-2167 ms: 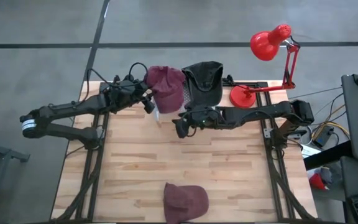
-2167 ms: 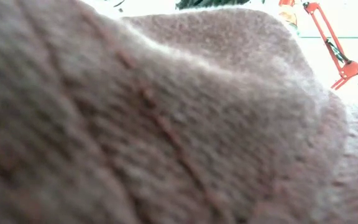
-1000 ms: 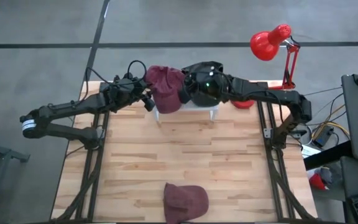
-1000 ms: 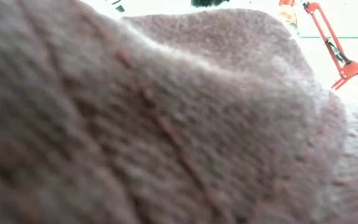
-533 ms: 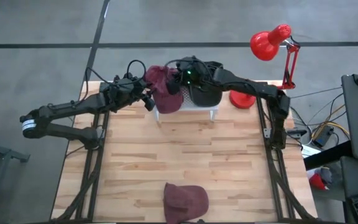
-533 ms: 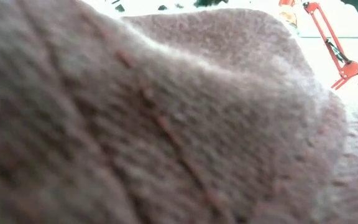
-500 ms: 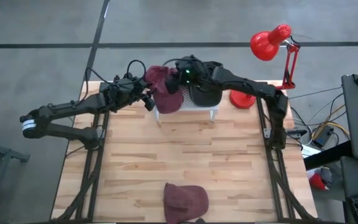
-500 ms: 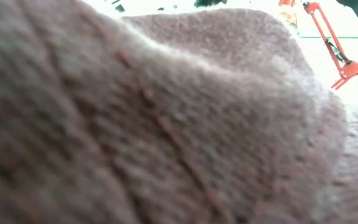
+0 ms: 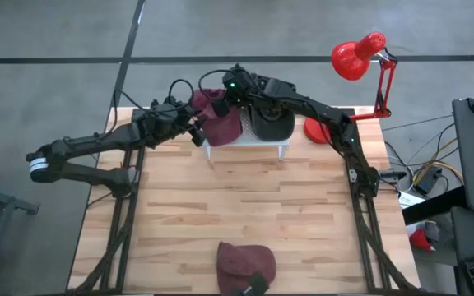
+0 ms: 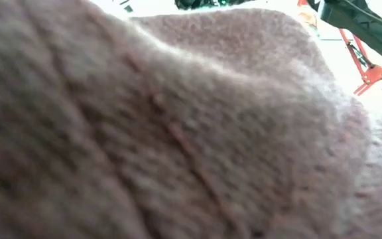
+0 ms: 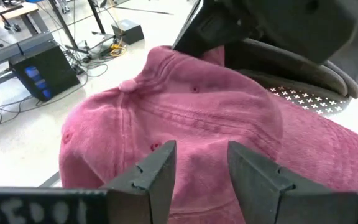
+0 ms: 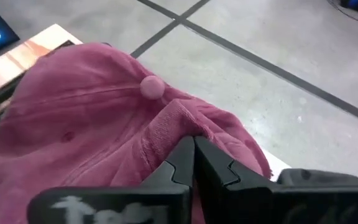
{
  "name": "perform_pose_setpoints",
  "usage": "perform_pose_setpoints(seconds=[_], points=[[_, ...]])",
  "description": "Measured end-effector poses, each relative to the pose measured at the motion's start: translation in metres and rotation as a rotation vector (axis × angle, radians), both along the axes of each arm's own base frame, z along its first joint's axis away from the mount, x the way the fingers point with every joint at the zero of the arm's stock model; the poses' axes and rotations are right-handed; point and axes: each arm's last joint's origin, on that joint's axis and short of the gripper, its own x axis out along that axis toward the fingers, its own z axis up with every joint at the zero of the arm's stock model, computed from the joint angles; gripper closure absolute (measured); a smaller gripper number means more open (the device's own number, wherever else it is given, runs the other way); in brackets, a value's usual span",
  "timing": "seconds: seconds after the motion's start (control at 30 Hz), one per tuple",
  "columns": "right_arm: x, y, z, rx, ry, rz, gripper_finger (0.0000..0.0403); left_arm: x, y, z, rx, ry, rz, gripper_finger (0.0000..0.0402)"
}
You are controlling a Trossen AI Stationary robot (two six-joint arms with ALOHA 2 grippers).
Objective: Pick & Place hat
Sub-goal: Stack the top red cap on the red cap on the shelf, then stack the red cap on the red caps on the shelf
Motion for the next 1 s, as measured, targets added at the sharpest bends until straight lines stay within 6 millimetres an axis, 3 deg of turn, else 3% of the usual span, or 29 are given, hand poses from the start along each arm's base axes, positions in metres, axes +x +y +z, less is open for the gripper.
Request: perform_pose_setpoints(seconds=[0.43,0.53,0.8,1.0], points=[[-0.003,0.008,0.001,0.050,0.019,0.030,0.0394,0.000,0.000,0.000,-0.005,-0.004,0.002,0.0239],[0.000,0.016,0.012,-0.003,-0.016,0.066,0.0394,0.000,0.000,0.000,-0.005,-0.004,0.002,0.0239],[-0.012,0.029,0.035,-0.148,0.029,-0.047,0.0394,0.000,0.000,0.000,-0.001,0.001,0.000,0.0239],[-0.019,0.051,0.059,-0.219,-0.019,-0.048,0.0394,-0.004,-0.002,0.005,-0.022,-0.050,0.007,0.0239]])
